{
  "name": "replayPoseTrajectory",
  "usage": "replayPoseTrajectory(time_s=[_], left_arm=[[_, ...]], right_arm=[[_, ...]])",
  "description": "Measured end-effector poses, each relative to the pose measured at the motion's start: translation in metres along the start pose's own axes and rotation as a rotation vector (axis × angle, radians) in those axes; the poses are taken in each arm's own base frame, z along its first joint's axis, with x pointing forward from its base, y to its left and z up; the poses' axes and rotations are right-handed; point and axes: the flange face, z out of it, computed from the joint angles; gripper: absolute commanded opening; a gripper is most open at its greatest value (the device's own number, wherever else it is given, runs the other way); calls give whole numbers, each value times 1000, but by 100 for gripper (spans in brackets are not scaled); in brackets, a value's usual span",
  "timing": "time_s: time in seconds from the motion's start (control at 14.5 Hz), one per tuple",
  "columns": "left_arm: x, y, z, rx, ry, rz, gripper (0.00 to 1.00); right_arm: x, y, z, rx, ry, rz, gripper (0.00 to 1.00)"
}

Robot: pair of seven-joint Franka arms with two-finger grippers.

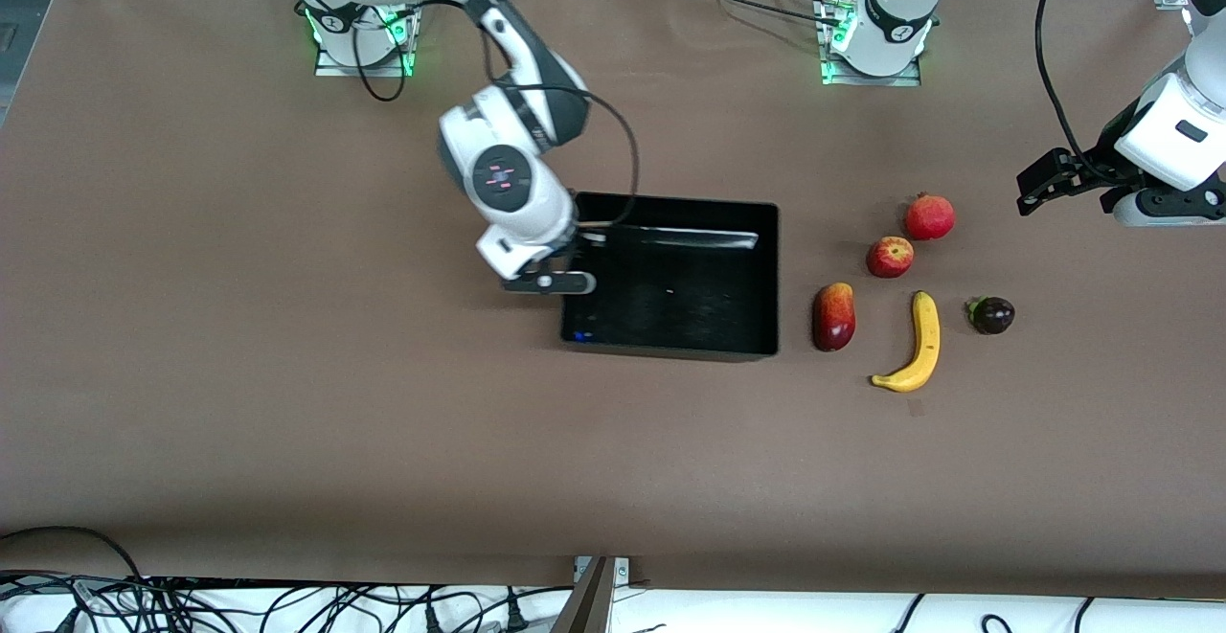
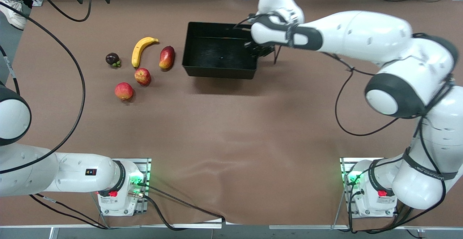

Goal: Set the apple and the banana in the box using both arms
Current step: 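Push the black box with the right gripper toward the fruit, then retract the right gripper while the left gripper reaches the red apple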

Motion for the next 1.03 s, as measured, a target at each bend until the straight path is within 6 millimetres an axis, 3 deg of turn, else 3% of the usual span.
replayPoseTrajectory(time_s=[0.21, 0.41, 0.48, 0.55, 0.83, 0.96, 1.03], left_arm=[[0, 0, 0, 0, 0, 2, 100], [-1, 1, 1, 1, -9, 45, 100], [-1, 1, 1, 1, -13, 50, 100], [-2, 2, 1, 1, -15, 52, 100], [-5, 4, 16, 4, -87, 65, 100], [-7, 10, 43, 9, -186, 77, 100], [-5, 14, 62, 11, -231, 84, 100]], right_arm=[[-8, -20, 35, 1, 14, -12, 0], [-17, -32, 57, 2, 24, -10, 1], [-19, -35, 60, 4, 29, -12, 56], [-20, -37, 59, 5, 32, -12, 100], [-11, -39, 42, 26, 65, -8, 100], [4, -33, 8, 40, 110, 7, 100], [15, -22, -19, 36, 133, 16, 100]])
